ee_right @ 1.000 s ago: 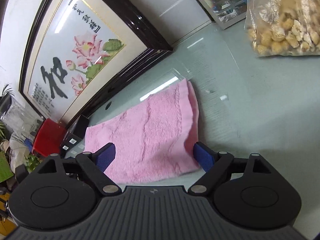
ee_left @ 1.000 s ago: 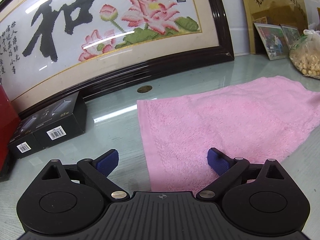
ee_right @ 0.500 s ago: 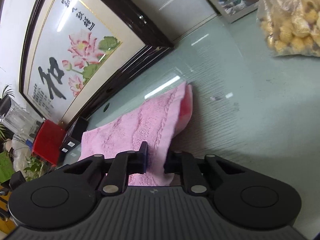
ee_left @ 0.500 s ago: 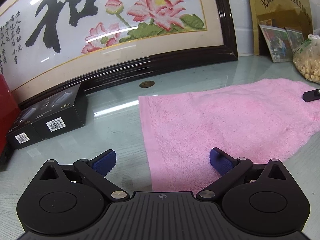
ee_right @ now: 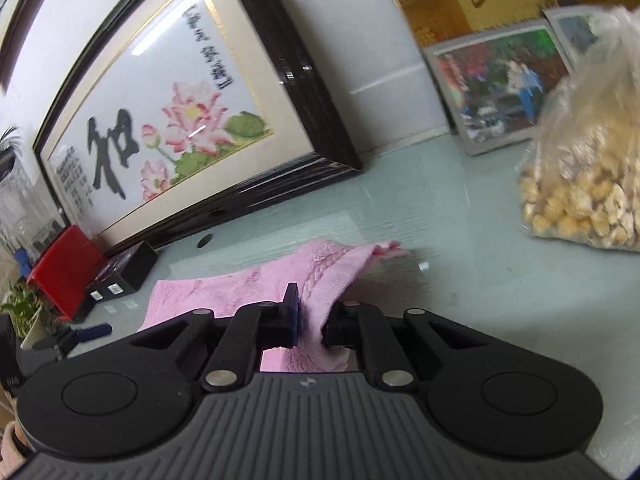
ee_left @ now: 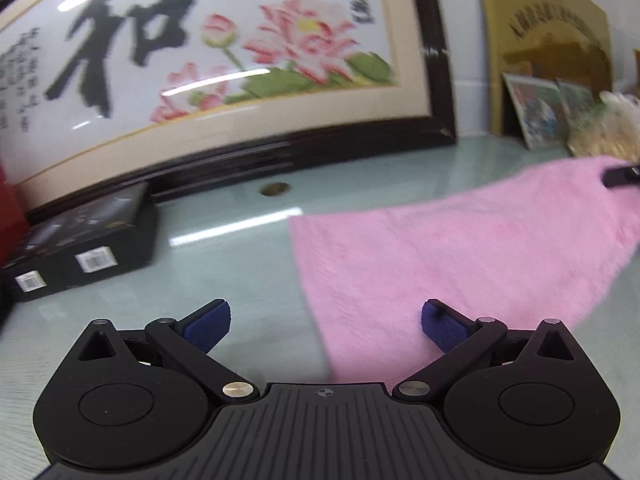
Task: Fold towel
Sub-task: 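Grasp the folded towel edge with the right tool and lift it over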
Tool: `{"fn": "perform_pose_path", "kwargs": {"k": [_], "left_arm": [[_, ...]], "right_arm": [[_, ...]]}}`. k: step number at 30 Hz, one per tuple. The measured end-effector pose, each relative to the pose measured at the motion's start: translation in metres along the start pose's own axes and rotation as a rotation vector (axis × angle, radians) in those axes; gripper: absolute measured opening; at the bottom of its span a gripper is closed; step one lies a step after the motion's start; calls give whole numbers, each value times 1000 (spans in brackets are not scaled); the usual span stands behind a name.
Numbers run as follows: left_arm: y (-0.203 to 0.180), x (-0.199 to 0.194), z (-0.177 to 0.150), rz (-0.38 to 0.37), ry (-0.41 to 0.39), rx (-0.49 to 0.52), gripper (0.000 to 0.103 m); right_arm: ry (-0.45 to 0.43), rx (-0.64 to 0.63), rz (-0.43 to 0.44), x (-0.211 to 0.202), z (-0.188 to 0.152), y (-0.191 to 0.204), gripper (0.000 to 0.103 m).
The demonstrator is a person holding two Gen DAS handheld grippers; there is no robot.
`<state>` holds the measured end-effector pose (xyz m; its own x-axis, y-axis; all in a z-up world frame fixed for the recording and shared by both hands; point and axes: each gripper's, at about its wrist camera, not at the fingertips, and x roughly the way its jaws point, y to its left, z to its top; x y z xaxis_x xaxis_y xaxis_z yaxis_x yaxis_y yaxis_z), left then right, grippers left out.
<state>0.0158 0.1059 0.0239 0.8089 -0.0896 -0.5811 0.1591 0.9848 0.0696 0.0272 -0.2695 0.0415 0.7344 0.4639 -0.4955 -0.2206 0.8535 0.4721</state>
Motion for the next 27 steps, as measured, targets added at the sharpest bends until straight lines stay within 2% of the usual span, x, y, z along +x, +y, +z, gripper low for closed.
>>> {"fn": "perform_pose_path", "kwargs": {"k": [3,7,14,22,25,27], "left_arm": [[23,-6,6,78,-15,-100,103],[44,-8,10,113,4,-181,103],[48,-9,9,190,6,-134,103],[53,5,3,174,108,-102,103],[50,7,1,176,115,-80,103],[49,7,0,175,116,-73,103]], "right_arm": [[17,-55,44,8,4,30,9],[52,-122,101,29,8,75,9],[135,-194,156,75,-1,130,10],[214,-282,168,109,-25,165,11],[241,-310,177,119,-33,176,20],[253,-318,192,120,-36,179,38]]}}
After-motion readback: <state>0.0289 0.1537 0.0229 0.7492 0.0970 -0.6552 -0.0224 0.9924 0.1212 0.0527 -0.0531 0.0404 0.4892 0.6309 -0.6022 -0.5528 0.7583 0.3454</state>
